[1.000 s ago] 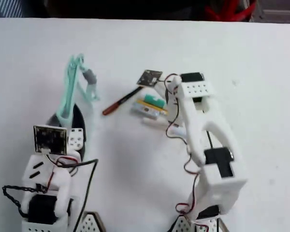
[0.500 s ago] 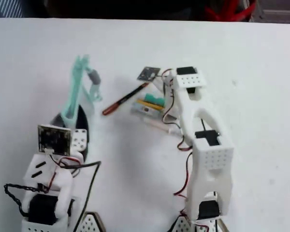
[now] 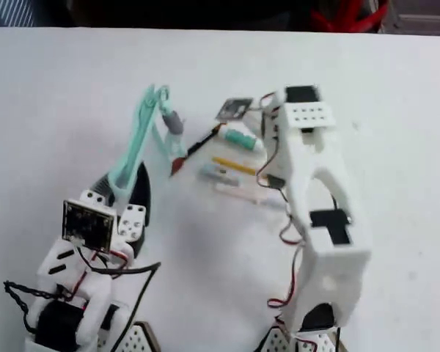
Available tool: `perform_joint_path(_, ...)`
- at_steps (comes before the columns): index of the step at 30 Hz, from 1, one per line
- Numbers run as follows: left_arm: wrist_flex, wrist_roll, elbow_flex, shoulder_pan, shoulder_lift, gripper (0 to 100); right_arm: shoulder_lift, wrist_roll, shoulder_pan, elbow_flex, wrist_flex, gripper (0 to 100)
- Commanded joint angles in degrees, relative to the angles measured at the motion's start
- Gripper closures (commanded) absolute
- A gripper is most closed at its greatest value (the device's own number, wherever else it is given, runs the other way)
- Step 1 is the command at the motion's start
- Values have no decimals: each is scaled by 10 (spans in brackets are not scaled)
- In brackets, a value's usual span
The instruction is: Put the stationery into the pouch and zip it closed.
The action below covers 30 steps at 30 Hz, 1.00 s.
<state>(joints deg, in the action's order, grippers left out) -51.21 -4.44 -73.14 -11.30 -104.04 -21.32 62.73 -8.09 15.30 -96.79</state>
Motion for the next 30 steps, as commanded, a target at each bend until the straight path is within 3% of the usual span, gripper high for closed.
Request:
perform_joint_path(1,-4,6,34,-6,-1,977,124,-1,27,9,-14,981)
perform_joint_path(10,-15,6,6,-3,-3,977,436,-269,-59,14,7,981)
perform_joint_path(16,-15,6,6,-6,-3,977,650,-479,-167,10,116,981)
perform_joint_path(20,-16,6,5,-5,-3,976,666,-604,-234,9,201,981)
perform_joint_path(26,-40,21,2,-1,-4,835,589,-664,-357,8,282,981)
perform_joint_path(30,-40,74,1,13,-5,808,525,-665,-379,8,298,981)
